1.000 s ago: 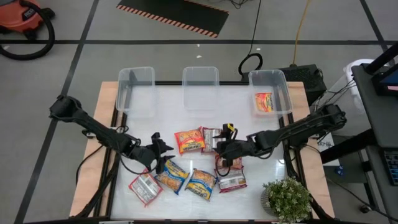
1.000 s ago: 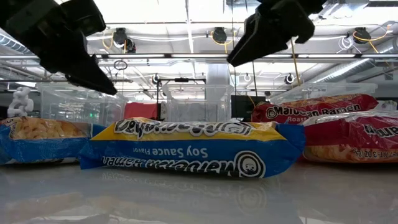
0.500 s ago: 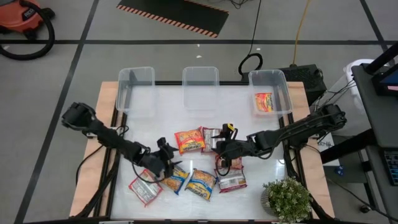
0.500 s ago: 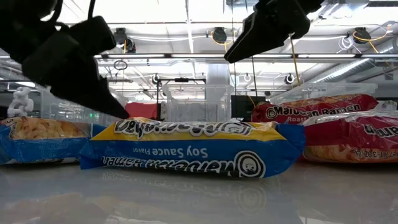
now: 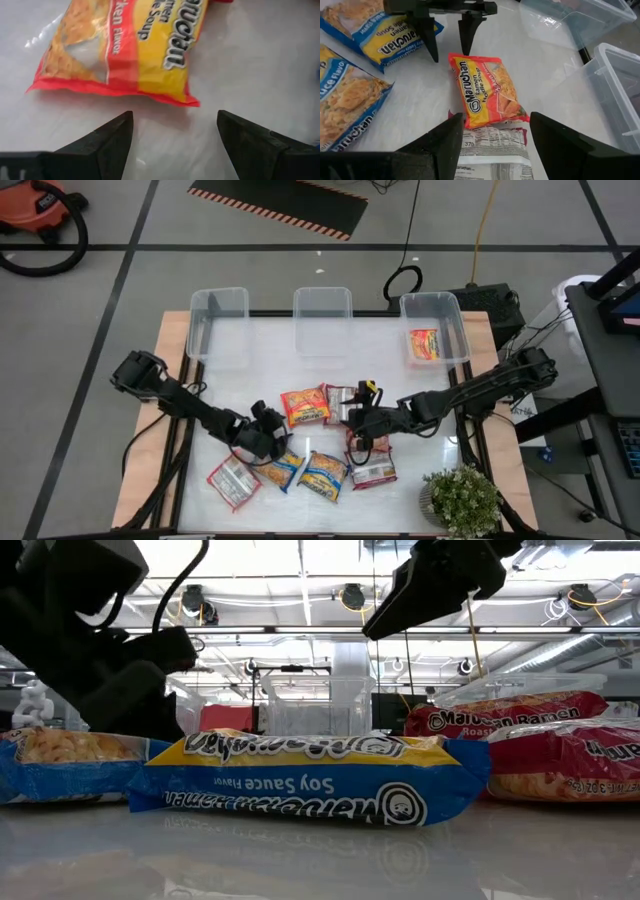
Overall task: Sort Maruchan noodles
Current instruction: Put the top orange noodle pack into the right transparent bin
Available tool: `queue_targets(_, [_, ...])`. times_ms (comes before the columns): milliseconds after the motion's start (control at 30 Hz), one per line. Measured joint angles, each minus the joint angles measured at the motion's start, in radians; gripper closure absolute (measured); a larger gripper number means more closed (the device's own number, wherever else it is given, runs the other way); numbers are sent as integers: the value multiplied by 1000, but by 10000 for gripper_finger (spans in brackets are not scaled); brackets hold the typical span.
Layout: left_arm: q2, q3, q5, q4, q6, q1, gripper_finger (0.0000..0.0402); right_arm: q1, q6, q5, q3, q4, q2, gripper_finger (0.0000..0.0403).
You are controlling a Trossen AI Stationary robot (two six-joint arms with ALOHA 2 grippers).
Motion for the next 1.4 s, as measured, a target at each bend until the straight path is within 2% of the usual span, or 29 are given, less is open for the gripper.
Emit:
queue_targets(200, [11,0,-3,22,-51,7,108,0,48,0,0,-34,0,179])
queue_targets(567, [30,0,-15,85,-31,70,116,0,29,0,0,-45,0,179])
queue_targets(700, [62,0,-21,93,-21,79,158,0,30,0,0,-46,0,179])
queue_targets(867, [96,1,-56,118,-5,81,236,0,38,0,0,-52,0,179])
queue_targets(1067, [99,1,-41,144,59,82,322,0,33,0,0,-55,0,179])
queue_targets(1233, [99,1,-33,147,76,86,357,-1,32,1,0,-61,0,179])
queue_targets(1400, [81,0,-30,138,107,87,362,-1,54,1,0,-61,0,179])
